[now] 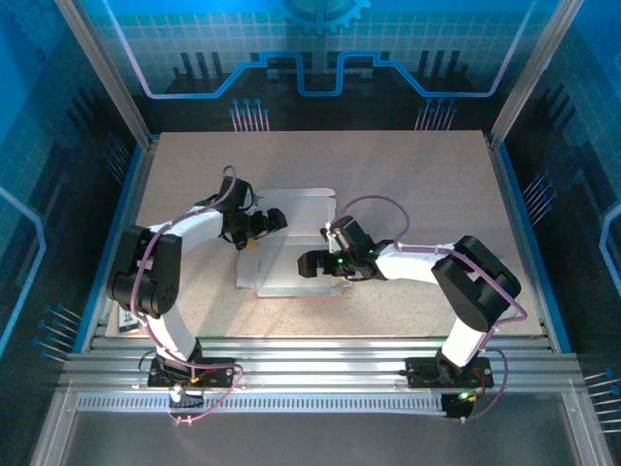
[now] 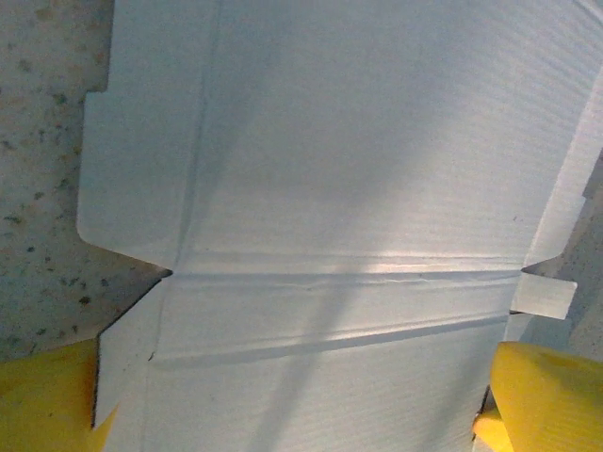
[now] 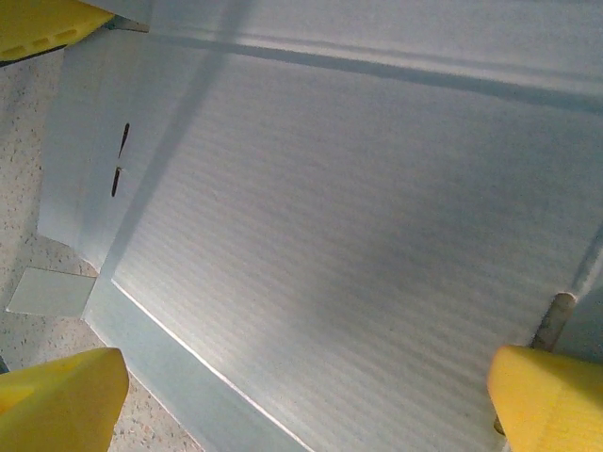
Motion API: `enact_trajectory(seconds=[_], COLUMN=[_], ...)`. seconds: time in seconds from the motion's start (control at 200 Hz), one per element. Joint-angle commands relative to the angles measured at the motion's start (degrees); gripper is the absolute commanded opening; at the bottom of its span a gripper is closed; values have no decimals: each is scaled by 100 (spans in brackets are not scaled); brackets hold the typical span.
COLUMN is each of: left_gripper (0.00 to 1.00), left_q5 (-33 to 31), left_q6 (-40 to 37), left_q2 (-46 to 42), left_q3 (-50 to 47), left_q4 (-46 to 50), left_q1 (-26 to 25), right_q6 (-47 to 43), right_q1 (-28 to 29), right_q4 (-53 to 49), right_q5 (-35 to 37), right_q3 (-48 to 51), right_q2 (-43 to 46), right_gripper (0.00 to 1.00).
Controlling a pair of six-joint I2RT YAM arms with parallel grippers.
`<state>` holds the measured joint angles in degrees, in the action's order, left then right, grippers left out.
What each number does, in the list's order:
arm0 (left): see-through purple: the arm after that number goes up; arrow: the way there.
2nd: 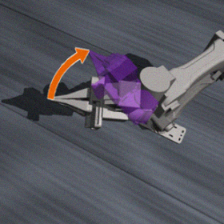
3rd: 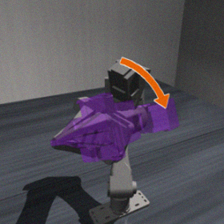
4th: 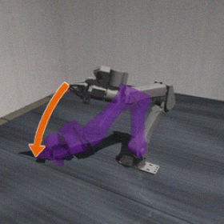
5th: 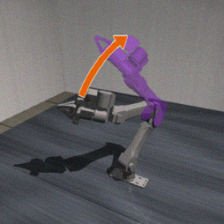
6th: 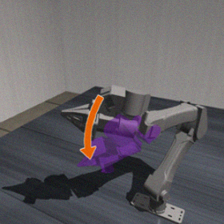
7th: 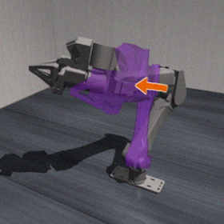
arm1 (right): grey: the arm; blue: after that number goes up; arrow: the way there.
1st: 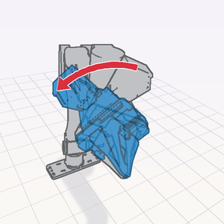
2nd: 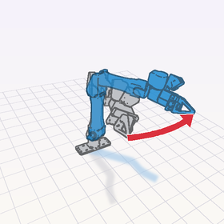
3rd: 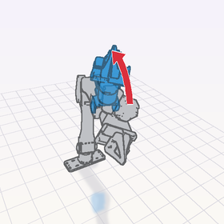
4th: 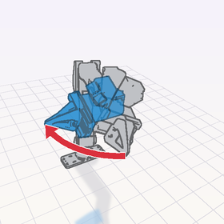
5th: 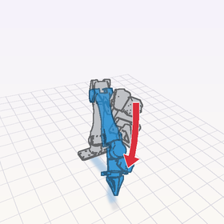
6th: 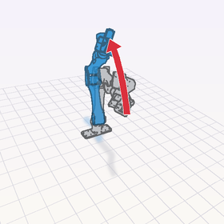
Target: Fold the paper box
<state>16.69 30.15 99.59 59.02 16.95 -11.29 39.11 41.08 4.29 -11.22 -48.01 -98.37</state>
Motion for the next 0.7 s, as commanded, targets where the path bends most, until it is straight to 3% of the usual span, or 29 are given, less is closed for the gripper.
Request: enact_trajectory(seconds=[0.0, 0.69], left_gripper=[99, 99], left_q5=[227, 385], left_q6=[122, 199], left_q2=[-69, 556], left_q3=[79, 277], left_q4=[-341, -735], left_q1=[39, -318], right_q6=[164, 202], right_q1=[-17, 31], right_q4=[-542, -535], right_q5=[-62, -73], right_q3=[349, 424], right_q2=[-394, -436], right_gripper=[100, 100])
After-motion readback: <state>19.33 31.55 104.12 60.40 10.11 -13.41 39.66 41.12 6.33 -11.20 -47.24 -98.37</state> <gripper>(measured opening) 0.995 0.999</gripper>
